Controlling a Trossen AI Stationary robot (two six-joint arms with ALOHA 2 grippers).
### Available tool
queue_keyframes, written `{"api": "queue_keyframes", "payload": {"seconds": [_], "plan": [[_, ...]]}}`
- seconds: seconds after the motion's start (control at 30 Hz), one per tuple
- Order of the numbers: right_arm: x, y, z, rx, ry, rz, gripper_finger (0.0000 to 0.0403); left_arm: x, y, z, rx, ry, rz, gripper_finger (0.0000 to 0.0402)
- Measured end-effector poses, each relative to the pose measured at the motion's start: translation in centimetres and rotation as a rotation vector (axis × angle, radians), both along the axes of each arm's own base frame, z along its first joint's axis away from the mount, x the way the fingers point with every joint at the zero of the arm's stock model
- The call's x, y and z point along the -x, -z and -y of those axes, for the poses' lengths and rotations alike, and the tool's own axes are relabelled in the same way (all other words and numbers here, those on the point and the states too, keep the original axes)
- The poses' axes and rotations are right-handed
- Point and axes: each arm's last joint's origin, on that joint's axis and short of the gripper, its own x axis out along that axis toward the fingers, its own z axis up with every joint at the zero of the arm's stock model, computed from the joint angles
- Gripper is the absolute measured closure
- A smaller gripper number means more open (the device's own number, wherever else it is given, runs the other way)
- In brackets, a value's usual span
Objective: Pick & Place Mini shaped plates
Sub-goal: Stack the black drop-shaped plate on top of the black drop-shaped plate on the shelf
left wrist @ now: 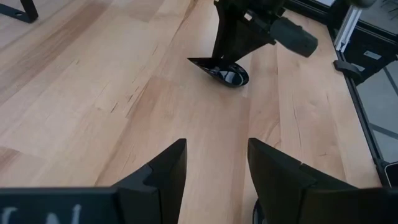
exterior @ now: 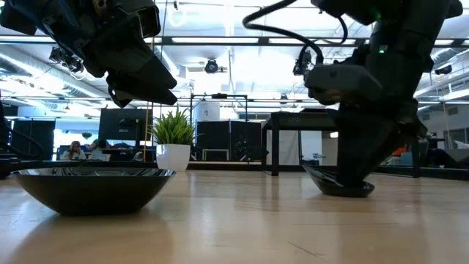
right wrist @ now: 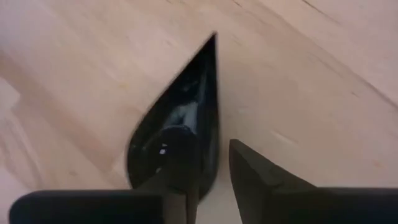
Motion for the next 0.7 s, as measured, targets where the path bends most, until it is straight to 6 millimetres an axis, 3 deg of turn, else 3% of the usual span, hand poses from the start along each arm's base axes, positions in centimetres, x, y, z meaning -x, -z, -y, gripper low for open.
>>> {"api": "queue_keyframes", "payload": {"seconds": [0.2,0.4,0.5,0.7], "plan": [[-0.2,0.1,-0.1,0.0,-0.016,0.012,0.0337,0.0,0.0,0.0,-0.002,0.0,-0.005,0.0225],[-0.2,0.1,-0.1,0.006,-0.029,0.013,0.0393,0.1,0.1,0.0,-0.003,-0.001,-0.012,0.0225],[-0.2,0.1,-0.1,0.004,-0.02,0.017,0.0395,0.1,0.1,0.0,-0.001,-0.003,-0.013,0.0225],[0.2,-2.7,0.1,-0.03,0.004,0.104,0.04,0.1,0.1,0.0,0.0,-0.003,-0.013,0.0225]]}}
